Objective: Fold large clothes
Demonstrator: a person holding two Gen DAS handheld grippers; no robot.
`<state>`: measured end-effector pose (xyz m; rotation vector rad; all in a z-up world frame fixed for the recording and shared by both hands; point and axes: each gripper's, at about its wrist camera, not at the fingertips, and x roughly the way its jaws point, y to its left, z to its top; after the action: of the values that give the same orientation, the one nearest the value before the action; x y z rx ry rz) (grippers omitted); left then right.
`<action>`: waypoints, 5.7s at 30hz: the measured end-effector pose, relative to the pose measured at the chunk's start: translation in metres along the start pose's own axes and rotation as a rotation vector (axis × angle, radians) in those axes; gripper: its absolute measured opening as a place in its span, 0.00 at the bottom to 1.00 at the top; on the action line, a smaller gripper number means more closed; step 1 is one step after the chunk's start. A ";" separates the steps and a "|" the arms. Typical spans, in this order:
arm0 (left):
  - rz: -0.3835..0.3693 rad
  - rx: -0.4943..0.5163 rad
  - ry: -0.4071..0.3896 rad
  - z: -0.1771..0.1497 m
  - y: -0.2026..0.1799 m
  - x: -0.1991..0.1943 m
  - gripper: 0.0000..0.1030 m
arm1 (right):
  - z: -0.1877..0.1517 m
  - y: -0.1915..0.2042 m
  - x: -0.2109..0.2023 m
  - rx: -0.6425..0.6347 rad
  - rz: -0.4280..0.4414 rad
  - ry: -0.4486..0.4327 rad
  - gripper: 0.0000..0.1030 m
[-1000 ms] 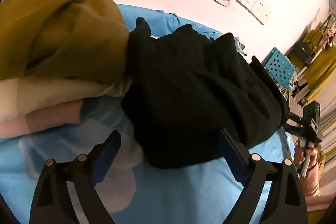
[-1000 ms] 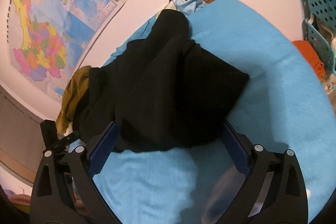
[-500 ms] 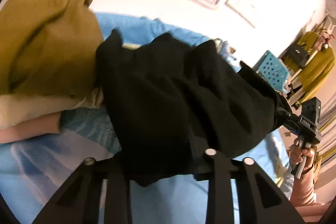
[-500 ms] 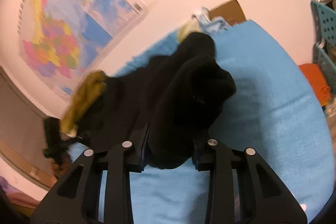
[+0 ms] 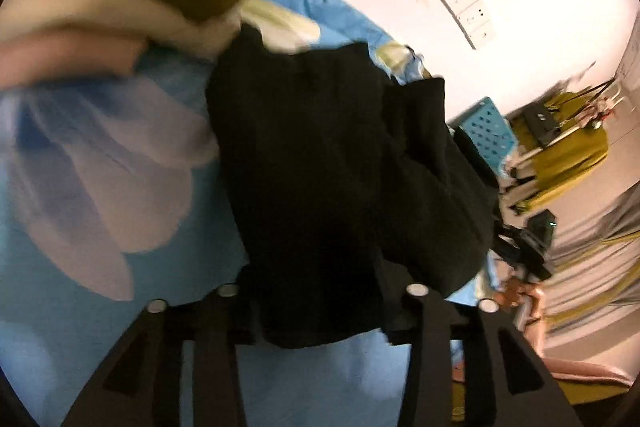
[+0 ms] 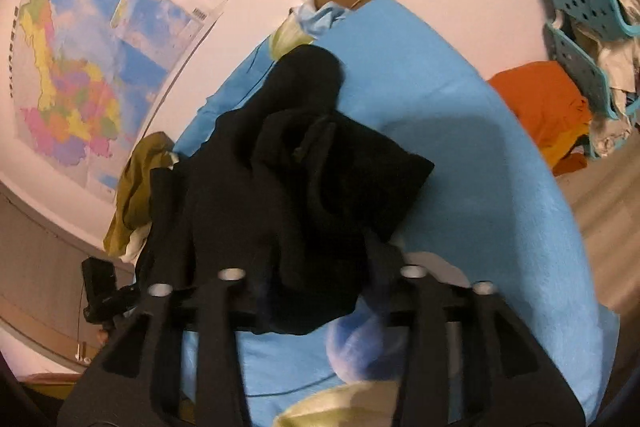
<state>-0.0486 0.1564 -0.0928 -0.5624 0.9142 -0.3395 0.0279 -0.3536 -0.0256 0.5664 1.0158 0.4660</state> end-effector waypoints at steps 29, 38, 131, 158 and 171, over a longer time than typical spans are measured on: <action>0.323 0.473 -0.049 0.060 -0.122 0.071 0.66 | 0.015 0.163 0.102 -0.574 -0.169 0.047 0.67; 0.351 0.483 -0.025 0.066 -0.116 0.081 0.66 | 0.017 0.165 0.124 -0.576 -0.203 0.090 0.67; 0.451 0.369 -0.055 0.089 -0.059 0.090 0.56 | 0.049 0.124 0.101 -0.484 -0.180 0.046 0.66; 0.391 0.345 -0.150 0.040 -0.047 0.019 0.70 | 0.027 0.096 0.019 -0.432 -0.240 -0.075 0.65; 0.372 0.298 -0.087 0.024 -0.028 0.033 0.75 | 0.011 0.048 -0.015 -0.304 -0.216 -0.075 0.06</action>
<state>-0.0117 0.1243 -0.0860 -0.1262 0.8446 -0.1092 0.0254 -0.3285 0.0194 0.1982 0.9012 0.3950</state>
